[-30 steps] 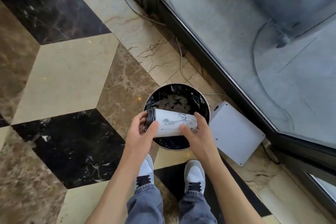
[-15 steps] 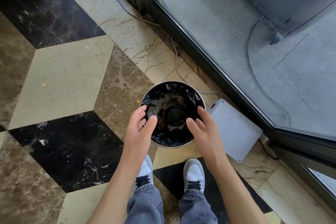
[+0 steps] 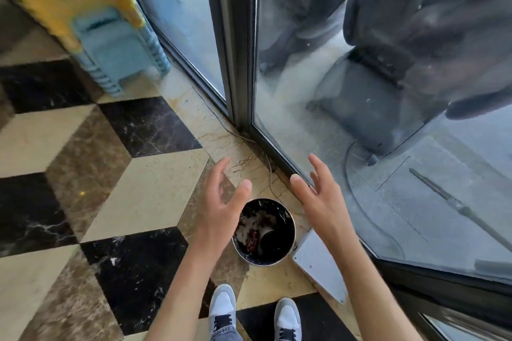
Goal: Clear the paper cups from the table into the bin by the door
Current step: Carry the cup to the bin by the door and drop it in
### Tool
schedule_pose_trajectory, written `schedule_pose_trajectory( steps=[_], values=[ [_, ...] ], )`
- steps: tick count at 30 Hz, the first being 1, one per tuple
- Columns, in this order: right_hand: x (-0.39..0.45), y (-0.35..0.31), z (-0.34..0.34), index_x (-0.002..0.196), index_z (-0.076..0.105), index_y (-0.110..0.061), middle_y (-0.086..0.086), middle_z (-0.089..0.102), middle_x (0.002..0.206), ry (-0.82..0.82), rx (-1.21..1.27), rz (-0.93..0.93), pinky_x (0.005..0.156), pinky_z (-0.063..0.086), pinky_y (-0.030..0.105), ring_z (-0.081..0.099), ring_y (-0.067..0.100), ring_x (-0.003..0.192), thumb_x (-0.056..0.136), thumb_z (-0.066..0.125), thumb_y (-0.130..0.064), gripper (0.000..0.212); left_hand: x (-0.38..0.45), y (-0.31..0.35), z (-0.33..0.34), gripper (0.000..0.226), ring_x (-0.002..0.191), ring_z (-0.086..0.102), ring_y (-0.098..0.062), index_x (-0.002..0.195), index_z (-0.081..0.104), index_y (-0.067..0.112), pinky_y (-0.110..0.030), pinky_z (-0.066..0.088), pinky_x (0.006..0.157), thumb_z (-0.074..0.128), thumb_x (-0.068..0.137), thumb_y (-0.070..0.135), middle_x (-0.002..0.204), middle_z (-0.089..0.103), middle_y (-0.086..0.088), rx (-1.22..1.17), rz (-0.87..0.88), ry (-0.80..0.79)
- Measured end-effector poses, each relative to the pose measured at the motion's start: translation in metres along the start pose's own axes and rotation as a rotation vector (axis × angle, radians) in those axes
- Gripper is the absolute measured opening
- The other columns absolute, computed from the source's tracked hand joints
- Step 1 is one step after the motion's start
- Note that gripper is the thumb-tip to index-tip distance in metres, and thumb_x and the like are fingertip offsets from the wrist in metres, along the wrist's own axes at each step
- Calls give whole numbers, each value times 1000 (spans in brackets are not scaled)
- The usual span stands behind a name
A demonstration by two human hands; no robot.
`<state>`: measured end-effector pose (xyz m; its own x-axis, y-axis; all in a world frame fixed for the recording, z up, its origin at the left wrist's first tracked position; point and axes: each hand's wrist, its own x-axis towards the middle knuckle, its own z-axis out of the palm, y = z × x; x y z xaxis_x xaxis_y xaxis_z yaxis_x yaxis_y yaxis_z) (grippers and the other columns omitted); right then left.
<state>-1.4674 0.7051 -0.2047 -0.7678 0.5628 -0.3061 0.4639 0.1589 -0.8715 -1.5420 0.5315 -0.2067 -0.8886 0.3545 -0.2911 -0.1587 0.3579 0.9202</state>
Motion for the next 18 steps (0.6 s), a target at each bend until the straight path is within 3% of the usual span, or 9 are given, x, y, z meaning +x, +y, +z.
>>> schedule_pose_trajectory(
  steps=[4,7,10,13,18],
  values=[
    [-31,-121,-50,152,29,-32,-11,31,159,32,2,-192,120,28,42,27,3,146,83,55,-61,80,-37,120,-42,67,140,32,9,150,36,41,-18,28,111,56,87,53,153,37,25,6,176,59],
    [-57,-197,-81,152,27,-34,-14,30,160,29,39,-321,121,26,42,23,0,147,80,56,-70,86,-64,191,-67,67,137,27,19,150,33,47,-25,26,113,57,88,53,145,34,37,-24,272,87],
    [-90,-270,-107,153,24,-33,-13,26,161,41,14,-453,122,24,41,21,0,147,83,56,-65,83,-94,257,-96,74,143,27,9,151,33,45,-25,23,115,56,83,62,152,34,28,-11,392,156],
    [-120,-329,-124,154,19,-35,-17,19,162,63,-54,-566,122,22,37,18,0,148,82,51,-69,86,-118,306,-123,72,143,26,11,149,33,52,-20,25,108,57,82,64,157,32,23,10,490,207],
    [-150,-388,-134,155,17,-34,-16,17,163,83,-80,-654,123,21,38,16,1,149,83,52,-62,85,-141,347,-165,72,143,21,12,147,29,58,-12,23,99,56,81,67,159,27,22,56,574,284]
  ],
)
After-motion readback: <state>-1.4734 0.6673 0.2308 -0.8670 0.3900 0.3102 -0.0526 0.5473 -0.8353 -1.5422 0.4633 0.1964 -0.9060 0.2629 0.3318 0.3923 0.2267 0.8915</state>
